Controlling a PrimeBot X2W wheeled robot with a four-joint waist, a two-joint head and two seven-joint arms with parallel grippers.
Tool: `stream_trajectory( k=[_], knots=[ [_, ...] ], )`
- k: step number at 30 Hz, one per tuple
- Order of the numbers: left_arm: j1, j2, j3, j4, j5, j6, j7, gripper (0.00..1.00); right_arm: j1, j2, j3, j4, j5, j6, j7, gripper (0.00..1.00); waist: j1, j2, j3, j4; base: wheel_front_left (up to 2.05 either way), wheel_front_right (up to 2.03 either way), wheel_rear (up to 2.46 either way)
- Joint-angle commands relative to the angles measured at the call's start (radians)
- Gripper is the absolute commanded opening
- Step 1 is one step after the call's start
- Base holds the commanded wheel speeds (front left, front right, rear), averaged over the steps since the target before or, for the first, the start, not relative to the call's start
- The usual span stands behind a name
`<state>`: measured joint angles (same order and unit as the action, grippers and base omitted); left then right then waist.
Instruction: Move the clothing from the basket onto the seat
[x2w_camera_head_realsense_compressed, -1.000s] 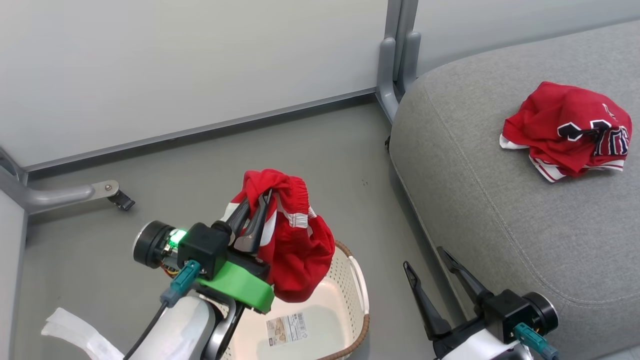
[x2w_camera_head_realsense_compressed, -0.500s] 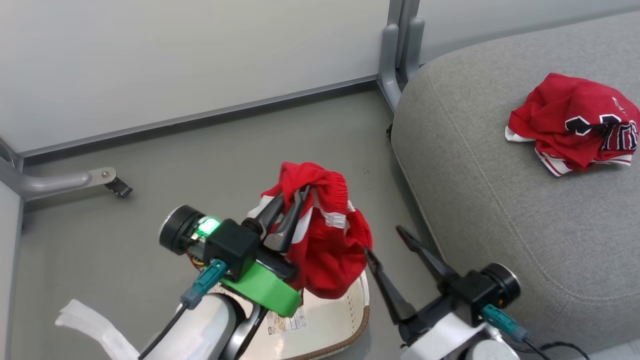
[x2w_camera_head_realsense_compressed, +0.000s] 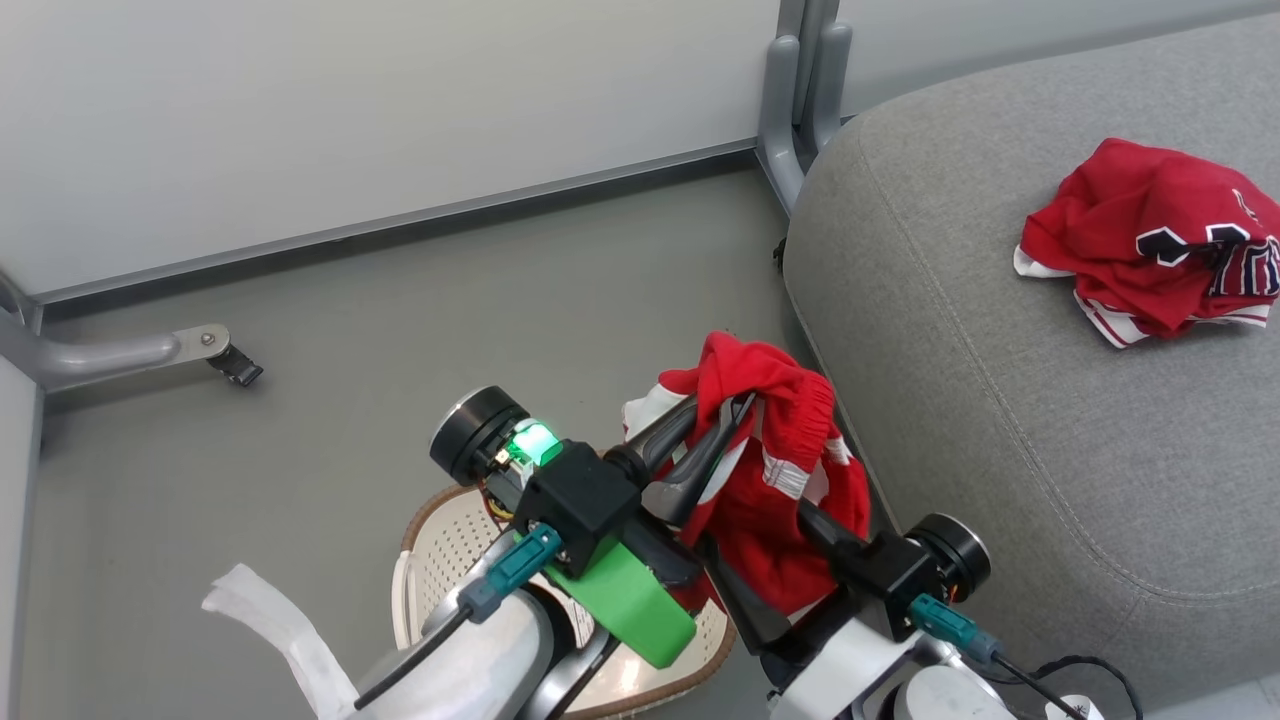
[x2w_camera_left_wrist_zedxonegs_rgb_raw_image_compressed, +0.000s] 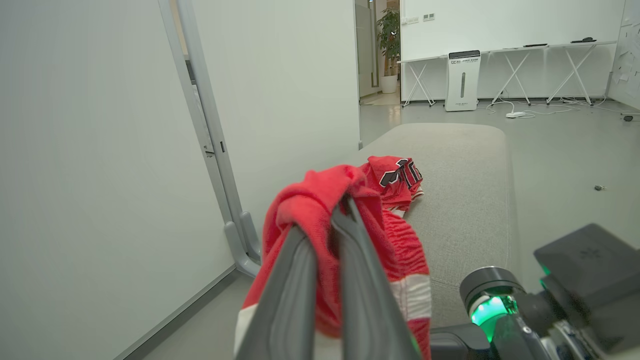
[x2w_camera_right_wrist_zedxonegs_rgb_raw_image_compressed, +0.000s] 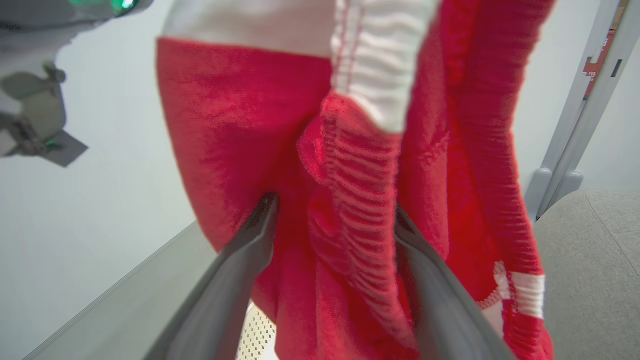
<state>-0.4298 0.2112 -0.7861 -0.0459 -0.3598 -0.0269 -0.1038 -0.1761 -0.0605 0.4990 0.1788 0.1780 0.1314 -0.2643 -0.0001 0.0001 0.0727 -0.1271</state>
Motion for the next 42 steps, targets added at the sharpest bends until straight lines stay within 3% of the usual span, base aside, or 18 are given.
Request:
stream_trajectory(
  k=[1,2,3,4,13,14,15,16,17,42],
  knots=[
    [-0.014,0.000,-0.002,-0.004,-0.007,-0.007,0.003,0.00,-0.010,-0.007,0.006,0.006,0.005,-0.001,0.000,0.98,0.0001,-0.0001,0.000,0.000,0.00,0.00,0.00],
    [-0.012,-0.003,-0.005,-0.005,-0.010,-0.007,0.006,0.00,-0.009,-0.011,0.013,0.009,0.005,-0.001,0.000,0.41,0.0001,-0.0001,-0.001,0.000,0.00,0.00,0.00],
    [-0.010,-0.004,-0.007,-0.006,-0.013,-0.008,0.010,0.00,-0.008,-0.014,0.018,0.010,0.005,-0.001,0.000,0.12,0.0001,-0.0001,-0.001,0.000,0.00,0.00,0.00],
    [-0.006,-0.005,-0.009,-0.006,-0.019,-0.009,0.010,0.00,-0.005,-0.016,0.022,0.012,0.008,-0.001,0.000,0.00,0.0001,-0.0001,-0.001,0.000,0.00,0.00,0.00],
    [0.014,-0.006,-0.013,0.022,-0.037,0.001,0.002,0.00,0.020,-0.030,0.027,0.008,0.023,-0.001,0.000,0.00,0.0001,-0.0001,-0.014,0.001,0.00,0.00,0.00],
    [0.016,-0.007,-0.014,0.024,-0.038,0.001,0.001,0.07,0.022,-0.031,0.027,0.006,0.024,-0.001,0.000,0.00,0.0001,-0.0001,-0.015,0.001,0.00,0.00,0.00],
    [0.019,-0.007,-0.015,0.027,-0.040,0.002,-0.001,0.40,0.023,-0.032,0.028,0.005,0.024,-0.001,0.000,0.00,0.0001,-0.0001,-0.017,0.001,0.00,0.00,0.00],
    [0.021,-0.006,-0.015,0.029,-0.042,0.002,-0.003,0.88,0.023,-0.033,0.027,0.004,0.025,-0.001,0.000,0.00,0.0001,-0.0001,-0.018,0.001,0.00,0.00,0.00],
    [0.022,-0.007,-0.013,0.031,-0.042,0.005,-0.004,1.00,0.025,-0.034,0.026,0.003,0.026,-0.001,0.000,0.00,0.0001,-0.0001,-0.019,0.001,0.00,0.00,0.00],
    [0.041,0.022,-0.011,0.047,-0.056,0.033,-0.009,1.00,0.039,-0.025,-0.042,-0.034,-0.012,-0.001,0.000,0.00,0.0001,-0.0001,-0.020,-0.021,0.00,0.00,0.00]
  ],
)
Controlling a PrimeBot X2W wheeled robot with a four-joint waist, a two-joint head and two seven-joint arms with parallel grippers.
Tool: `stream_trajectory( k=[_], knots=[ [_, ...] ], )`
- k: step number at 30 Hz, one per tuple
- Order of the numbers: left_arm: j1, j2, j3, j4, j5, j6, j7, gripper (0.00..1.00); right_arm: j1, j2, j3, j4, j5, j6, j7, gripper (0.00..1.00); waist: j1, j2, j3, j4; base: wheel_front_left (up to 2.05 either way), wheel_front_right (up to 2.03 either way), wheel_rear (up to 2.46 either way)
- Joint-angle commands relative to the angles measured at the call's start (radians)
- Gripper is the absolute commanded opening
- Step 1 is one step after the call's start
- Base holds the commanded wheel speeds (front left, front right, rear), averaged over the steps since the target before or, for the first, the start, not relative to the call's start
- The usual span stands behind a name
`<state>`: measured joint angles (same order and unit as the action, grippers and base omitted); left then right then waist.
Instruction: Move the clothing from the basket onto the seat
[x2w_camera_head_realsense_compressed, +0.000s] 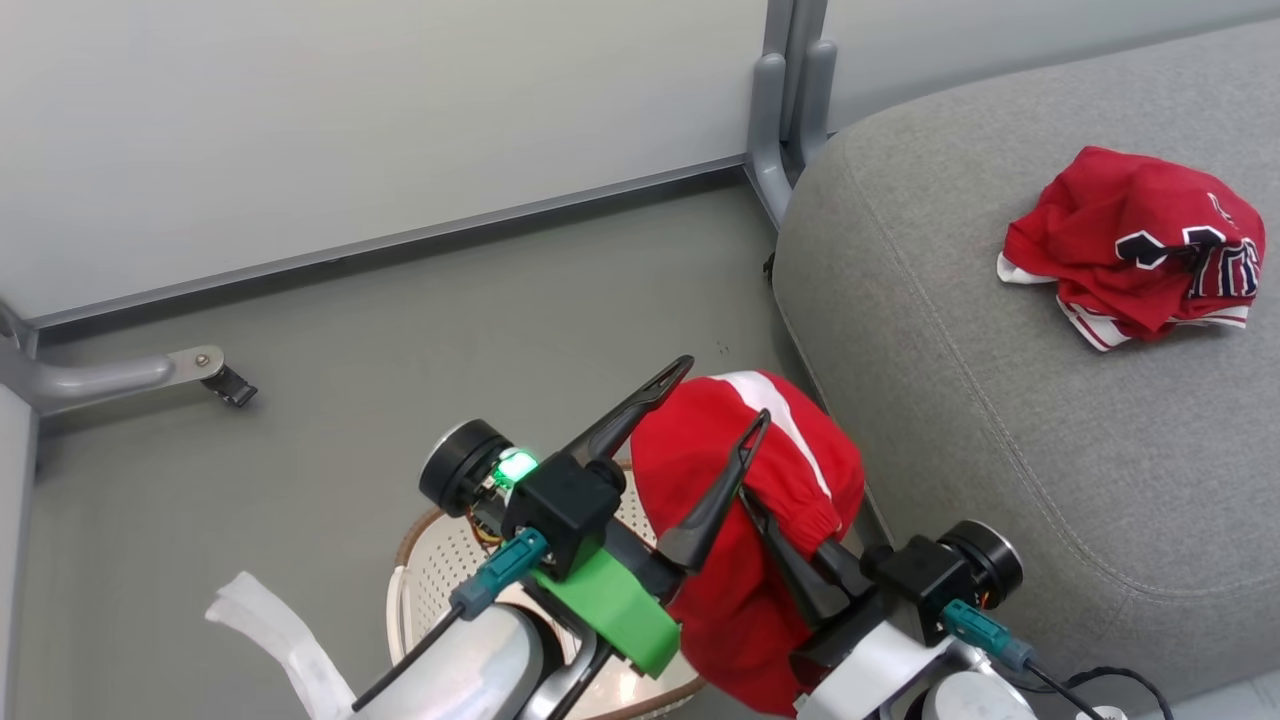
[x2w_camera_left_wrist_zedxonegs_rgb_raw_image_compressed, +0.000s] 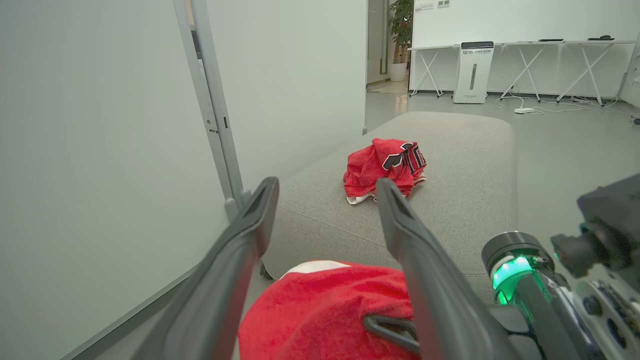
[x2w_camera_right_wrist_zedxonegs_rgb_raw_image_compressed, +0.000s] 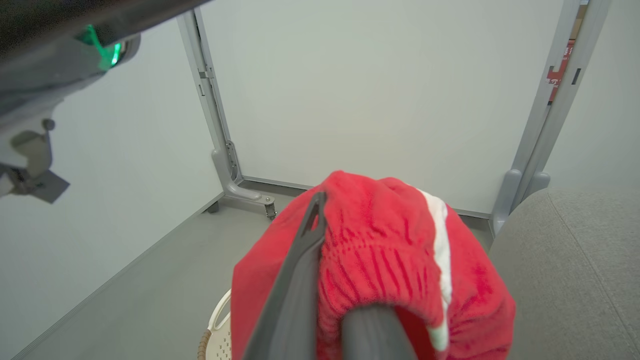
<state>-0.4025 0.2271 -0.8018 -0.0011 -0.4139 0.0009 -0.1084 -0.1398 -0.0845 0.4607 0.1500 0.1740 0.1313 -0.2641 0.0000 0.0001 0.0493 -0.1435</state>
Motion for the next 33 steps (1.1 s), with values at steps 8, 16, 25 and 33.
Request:
stream_trajectory(
  k=[8,16,25,33],
  knots=[
    [0.029,0.042,0.040,0.055,-0.011,0.018,-0.049,1.00,-0.017,0.004,-0.072,-0.058,-0.016,-0.001,0.000,0.00,0.0000,-0.0001,0.047,-0.068,0.00,0.00,0.00],
    [0.054,0.098,0.074,0.073,0.010,0.038,-0.110,1.00,-0.016,0.022,-0.171,-0.149,-0.015,-0.001,0.000,0.00,0.0000,-0.0001,0.121,-0.183,0.00,0.00,0.00],
    [0.087,0.164,0.093,0.049,0.021,0.051,-0.124,1.00,0.004,0.034,-0.250,-0.238,-0.031,-0.001,0.000,0.00,0.0000,-0.0001,0.212,-0.323,0.00,0.00,0.00],
    [0.071,0.186,0.102,0.023,0.049,0.080,-0.134,1.00,0.009,0.035,-0.330,-0.315,-0.010,-0.001,0.000,0.00,0.0000,-0.0001,0.300,-0.386,0.00,0.00,0.00]
  ],
)
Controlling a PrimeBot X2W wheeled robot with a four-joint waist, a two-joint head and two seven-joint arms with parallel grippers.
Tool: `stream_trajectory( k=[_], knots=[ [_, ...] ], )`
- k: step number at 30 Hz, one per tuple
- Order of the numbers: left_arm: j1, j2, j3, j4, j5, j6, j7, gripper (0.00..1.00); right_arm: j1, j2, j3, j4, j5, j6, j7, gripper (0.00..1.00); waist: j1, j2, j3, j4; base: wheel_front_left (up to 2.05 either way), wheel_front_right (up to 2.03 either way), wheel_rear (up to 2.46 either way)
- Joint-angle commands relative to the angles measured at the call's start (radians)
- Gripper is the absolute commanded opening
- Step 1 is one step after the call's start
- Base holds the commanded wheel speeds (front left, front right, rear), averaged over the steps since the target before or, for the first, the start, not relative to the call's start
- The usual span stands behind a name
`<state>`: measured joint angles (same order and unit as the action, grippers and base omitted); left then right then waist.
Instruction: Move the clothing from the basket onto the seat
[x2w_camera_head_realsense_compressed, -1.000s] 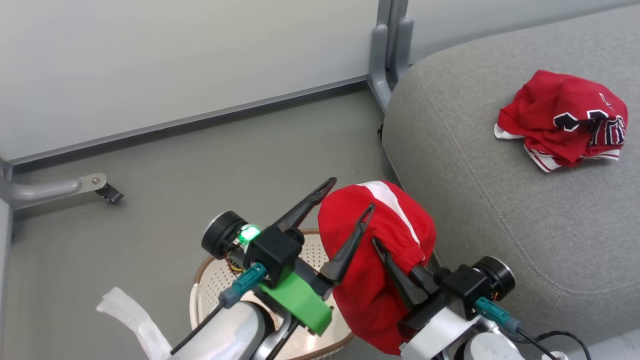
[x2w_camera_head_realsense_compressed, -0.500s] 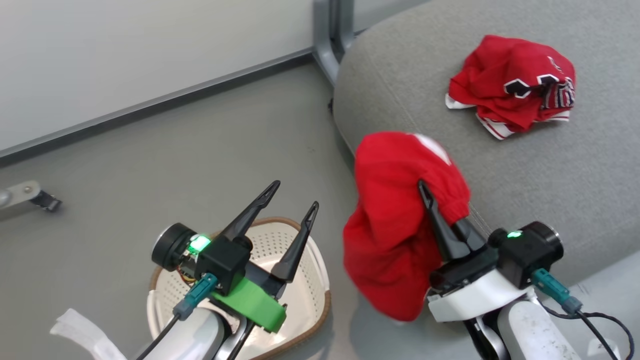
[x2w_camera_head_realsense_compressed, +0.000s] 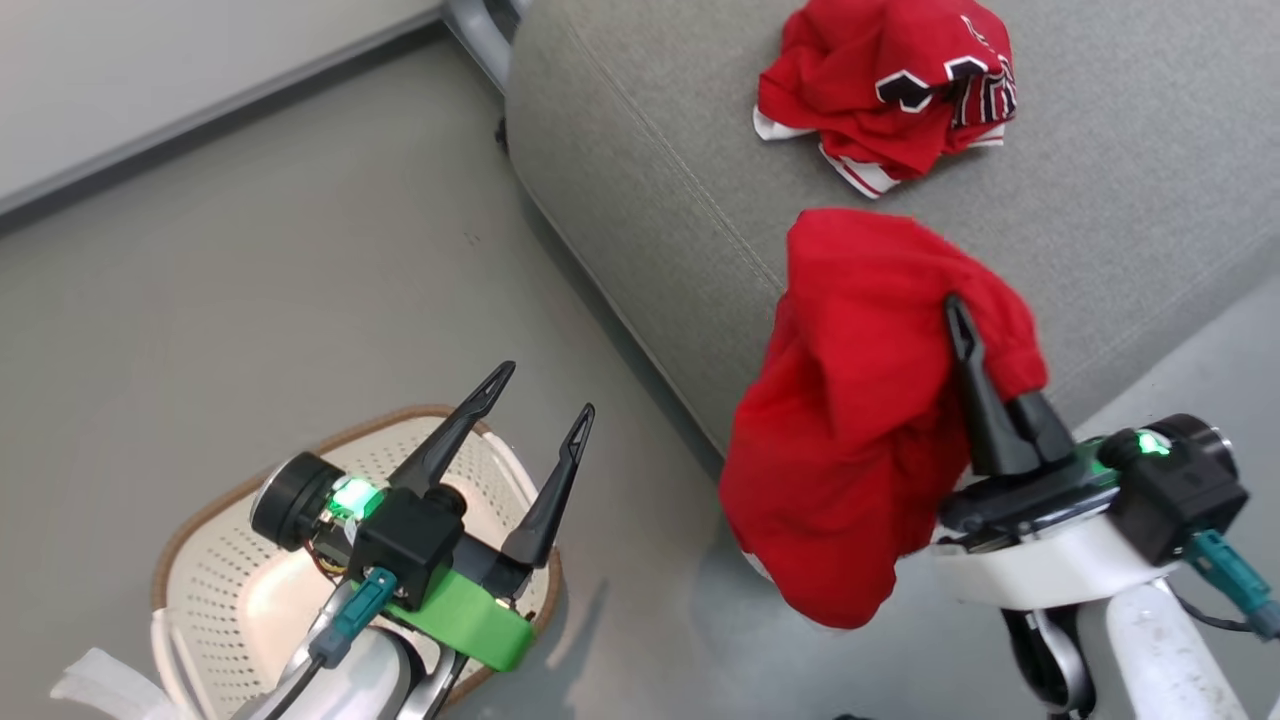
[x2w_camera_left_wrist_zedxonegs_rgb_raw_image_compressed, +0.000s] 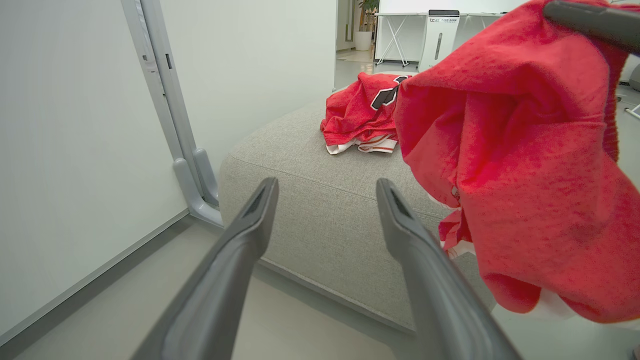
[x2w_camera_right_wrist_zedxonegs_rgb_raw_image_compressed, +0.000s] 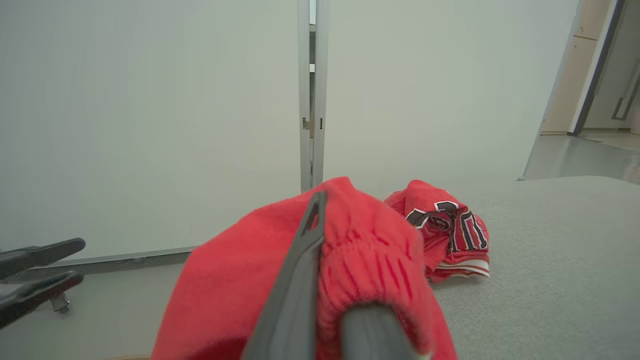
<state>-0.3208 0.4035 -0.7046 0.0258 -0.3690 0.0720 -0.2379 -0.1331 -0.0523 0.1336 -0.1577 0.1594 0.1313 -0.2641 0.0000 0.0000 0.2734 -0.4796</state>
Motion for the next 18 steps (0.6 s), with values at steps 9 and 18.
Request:
stream_trajectory(
  k=[9,18],
  knots=[
    [-0.068,0.053,0.000,-0.053,0.048,-0.003,0.023,1.00,-0.190,0.002,-0.167,-0.062,0.039,-0.001,0.000,0.00,0.0000,0.0000,0.232,-0.043,0.00,0.00,0.00],
    [-0.165,0.123,0.005,-0.146,0.105,-0.026,0.097,1.00,-0.587,-0.134,-0.366,0.022,0.086,-0.001,0.000,0.00,0.0000,0.0000,0.463,0.049,0.00,0.00,0.00]
  ],
)
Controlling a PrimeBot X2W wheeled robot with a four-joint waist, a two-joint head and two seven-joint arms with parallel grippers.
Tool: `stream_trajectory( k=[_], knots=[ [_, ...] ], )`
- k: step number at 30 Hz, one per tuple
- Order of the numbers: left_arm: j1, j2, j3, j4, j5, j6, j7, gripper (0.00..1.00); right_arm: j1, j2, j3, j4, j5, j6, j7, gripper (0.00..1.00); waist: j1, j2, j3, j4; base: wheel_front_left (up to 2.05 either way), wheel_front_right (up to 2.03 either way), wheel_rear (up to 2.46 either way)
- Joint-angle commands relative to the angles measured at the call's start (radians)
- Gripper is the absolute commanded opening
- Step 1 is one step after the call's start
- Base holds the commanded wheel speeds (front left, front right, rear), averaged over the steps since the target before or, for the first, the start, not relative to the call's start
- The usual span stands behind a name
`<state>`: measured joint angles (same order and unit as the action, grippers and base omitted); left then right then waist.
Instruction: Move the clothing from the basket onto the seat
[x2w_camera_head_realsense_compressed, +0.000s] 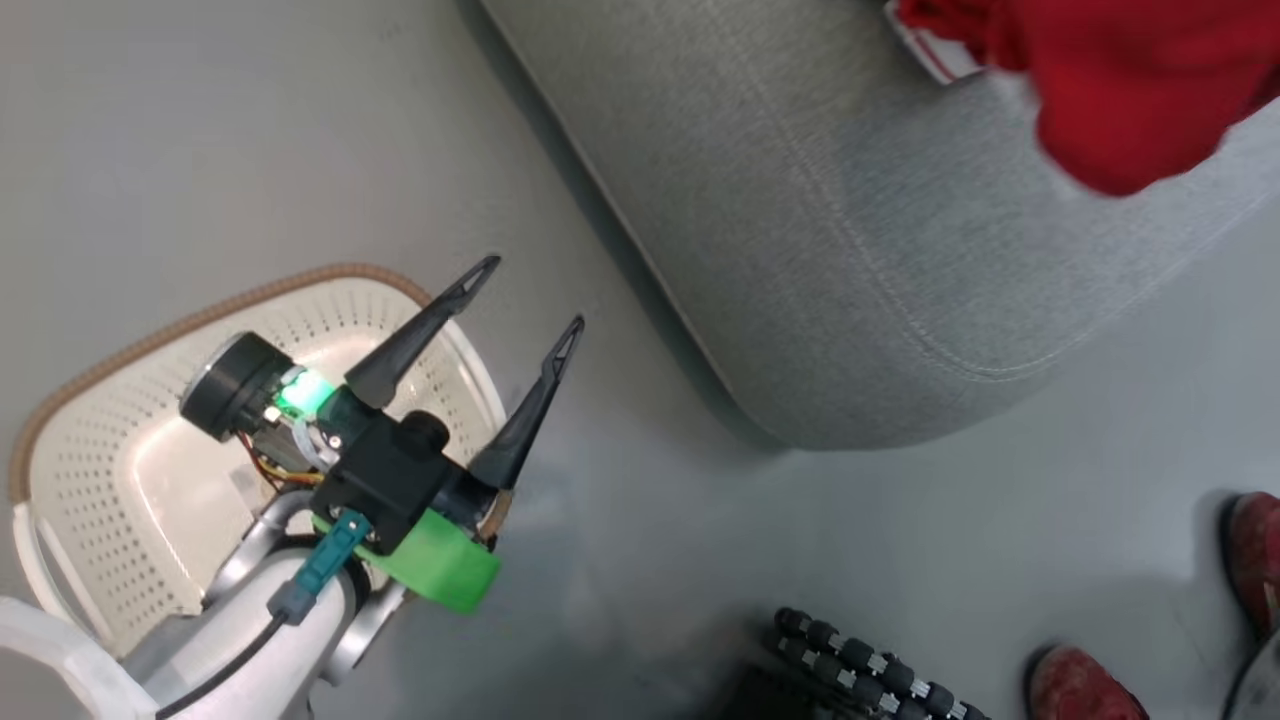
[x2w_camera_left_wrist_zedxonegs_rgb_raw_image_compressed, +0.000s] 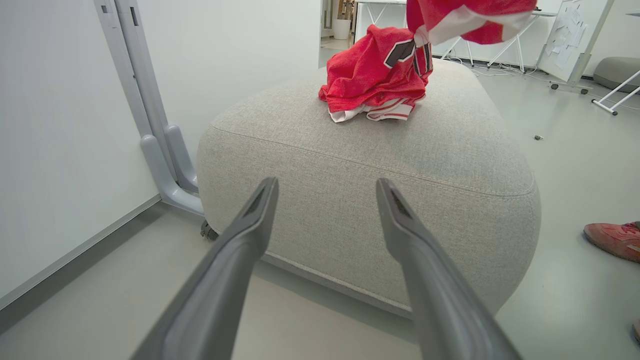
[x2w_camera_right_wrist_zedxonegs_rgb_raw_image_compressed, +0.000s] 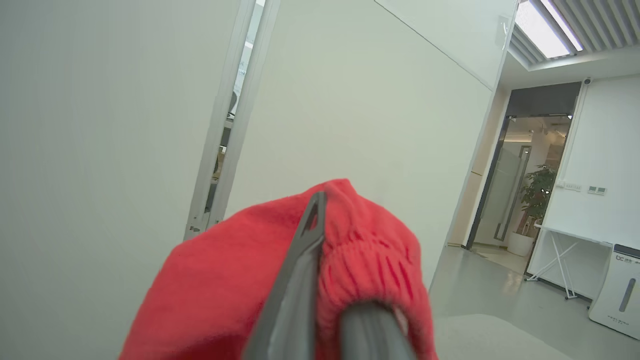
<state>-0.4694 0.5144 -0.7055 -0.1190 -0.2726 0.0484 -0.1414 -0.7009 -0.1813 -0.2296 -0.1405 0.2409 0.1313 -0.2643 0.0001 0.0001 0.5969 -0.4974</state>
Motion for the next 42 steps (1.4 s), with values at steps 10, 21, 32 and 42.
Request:
stream_trajectory(
  k=[10,21,32,42],
  knots=[
    [-0.083,0.017,0.008,-0.055,0.021,-0.010,0.034,1.00,-0.279,-0.185,-0.152,0.209,-0.039,-0.001,0.000,0.00,-0.0001,-0.0001,0.273,0.184,0.00,0.00,0.00],
    [-0.118,-0.028,-0.008,-0.034,0.013,-0.008,0.010,1.00,-0.218,-0.141,-0.231,0.559,-0.122,-0.001,0.000,0.00,-0.0001,-0.0001,0.317,0.262,0.00,0.00,0.00],
    [-0.084,-0.068,0.023,0.024,-0.046,0.019,-0.057,1.00,-0.077,-0.014,-0.287,0.426,-0.218,-0.001,0.000,1.00,-0.0001,-0.0001,0.213,0.253,0.00,0.00,0.00],
    [0.012,-0.170,0.089,0.120,-0.155,0.015,-0.123,1.00,0.207,0.073,-0.207,0.248,-0.308,-0.001,0.000,1.00,-0.0001,-0.0001,-0.023,0.317,0.00,0.00,0.00]
  ],
)
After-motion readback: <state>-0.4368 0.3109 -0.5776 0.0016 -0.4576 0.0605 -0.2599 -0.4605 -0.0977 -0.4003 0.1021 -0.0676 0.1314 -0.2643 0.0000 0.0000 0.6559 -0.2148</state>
